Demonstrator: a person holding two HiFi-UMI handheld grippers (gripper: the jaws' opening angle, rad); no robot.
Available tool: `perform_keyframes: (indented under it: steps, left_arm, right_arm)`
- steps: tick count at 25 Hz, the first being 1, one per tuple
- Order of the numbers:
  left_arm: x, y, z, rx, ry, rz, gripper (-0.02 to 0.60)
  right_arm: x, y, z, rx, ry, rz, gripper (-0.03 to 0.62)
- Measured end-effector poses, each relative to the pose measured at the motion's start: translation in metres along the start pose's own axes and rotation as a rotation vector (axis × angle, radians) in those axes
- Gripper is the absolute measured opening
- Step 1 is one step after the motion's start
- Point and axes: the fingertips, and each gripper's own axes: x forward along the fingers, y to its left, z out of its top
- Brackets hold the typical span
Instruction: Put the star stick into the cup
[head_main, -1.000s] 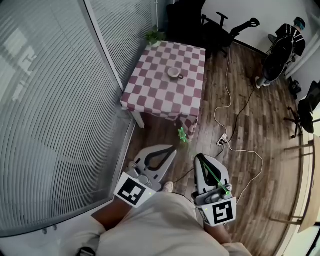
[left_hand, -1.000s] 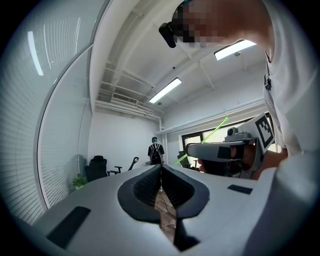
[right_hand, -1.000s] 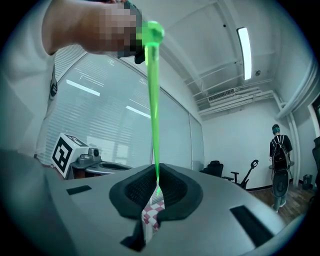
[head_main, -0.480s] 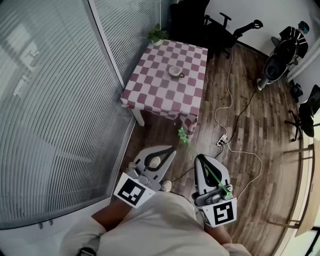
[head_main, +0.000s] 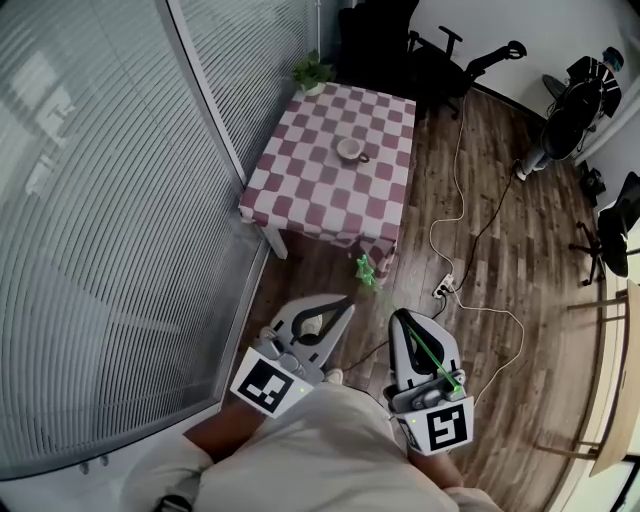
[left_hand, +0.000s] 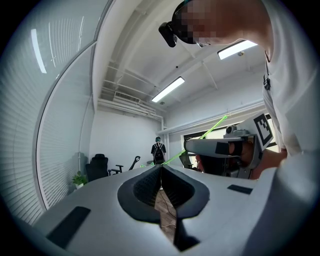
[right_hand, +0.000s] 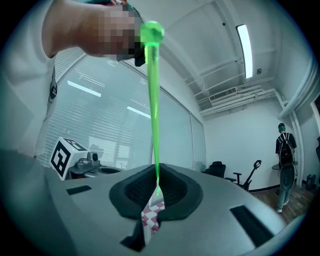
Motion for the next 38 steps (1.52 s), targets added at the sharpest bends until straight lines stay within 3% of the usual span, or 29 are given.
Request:
perform_keyframes:
  steps: [3,8,12,38]
  left_arm:
    - [0.008,0.019,-0.002,-0.029,-0.021,0.005,0.032]
    - [0.024,0.05,-0.004,-0.002,-0.016,-0.014,0.031]
    - [0.036,0.078,-0.004,-0.036,-0.04,-0.004,0.031]
    - [0.098,0.25,-0.018,-0.054,-0.046,-0.031,0.032]
  right_arm:
    - [0.017,-0.005,-0.006,-0.003,0.004,-0.006,0.038]
    - [0.048,-0.02,-0.01,-0.007,-0.001,-0.019,0.038]
    - [0.073,-0.03,-0.014,-0.001,-0.013,-0.023,0.038]
    - [0.251,-0.076,-0.036,0.009,0.009,-0.067,0.038]
